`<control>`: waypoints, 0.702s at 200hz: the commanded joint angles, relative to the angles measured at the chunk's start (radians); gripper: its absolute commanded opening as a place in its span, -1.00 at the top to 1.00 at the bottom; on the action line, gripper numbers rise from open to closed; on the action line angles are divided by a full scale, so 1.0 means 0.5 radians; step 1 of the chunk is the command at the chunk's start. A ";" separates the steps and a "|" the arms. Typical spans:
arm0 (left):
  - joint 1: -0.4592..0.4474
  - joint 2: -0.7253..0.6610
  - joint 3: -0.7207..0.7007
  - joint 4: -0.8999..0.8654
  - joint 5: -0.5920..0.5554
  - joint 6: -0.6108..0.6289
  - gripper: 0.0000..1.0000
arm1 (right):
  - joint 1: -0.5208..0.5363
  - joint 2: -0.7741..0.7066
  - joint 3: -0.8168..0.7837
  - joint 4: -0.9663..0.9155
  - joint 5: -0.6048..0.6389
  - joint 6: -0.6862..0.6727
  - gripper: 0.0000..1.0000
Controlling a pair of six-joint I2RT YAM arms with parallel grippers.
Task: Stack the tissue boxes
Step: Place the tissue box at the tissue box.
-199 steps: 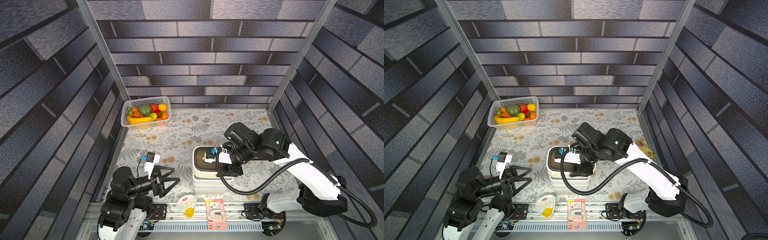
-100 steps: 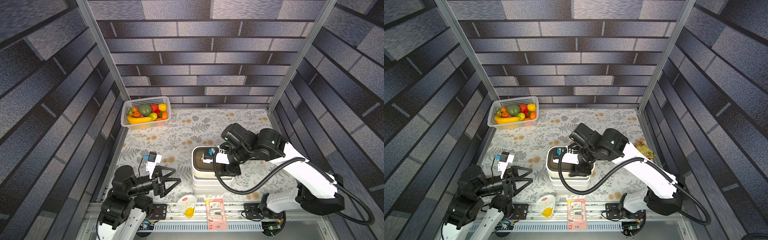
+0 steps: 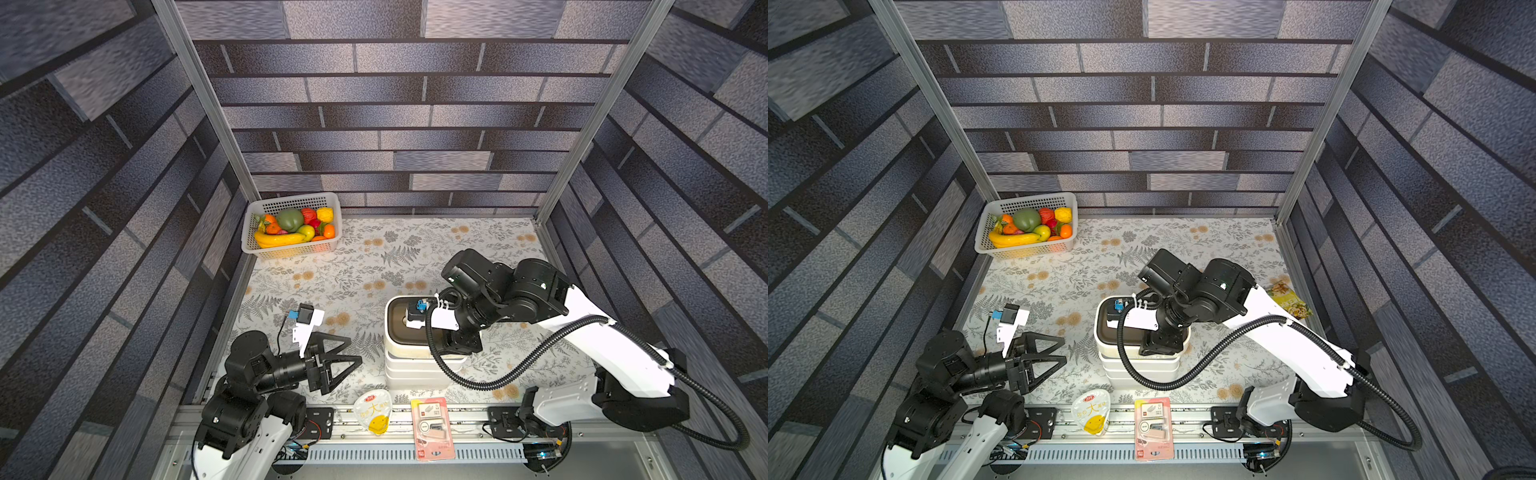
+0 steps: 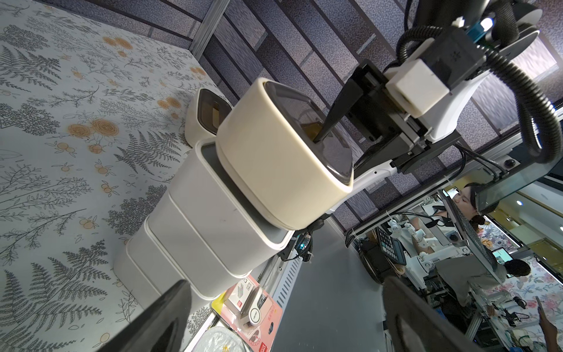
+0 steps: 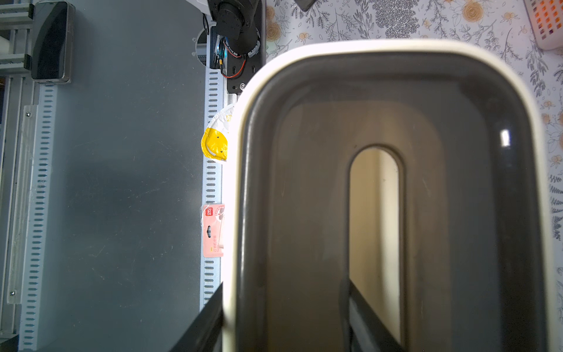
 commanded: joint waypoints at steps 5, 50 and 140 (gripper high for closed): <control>-0.026 0.015 -0.006 -0.025 -0.034 0.024 -1.00 | 0.024 -0.053 0.008 0.072 0.002 0.027 0.18; -0.058 0.015 -0.003 -0.037 -0.062 0.028 -1.00 | 0.028 -0.034 0.020 0.069 -0.010 0.019 0.18; -0.093 0.015 -0.001 -0.047 -0.090 0.031 -1.00 | 0.041 -0.020 0.008 0.070 0.002 0.019 0.17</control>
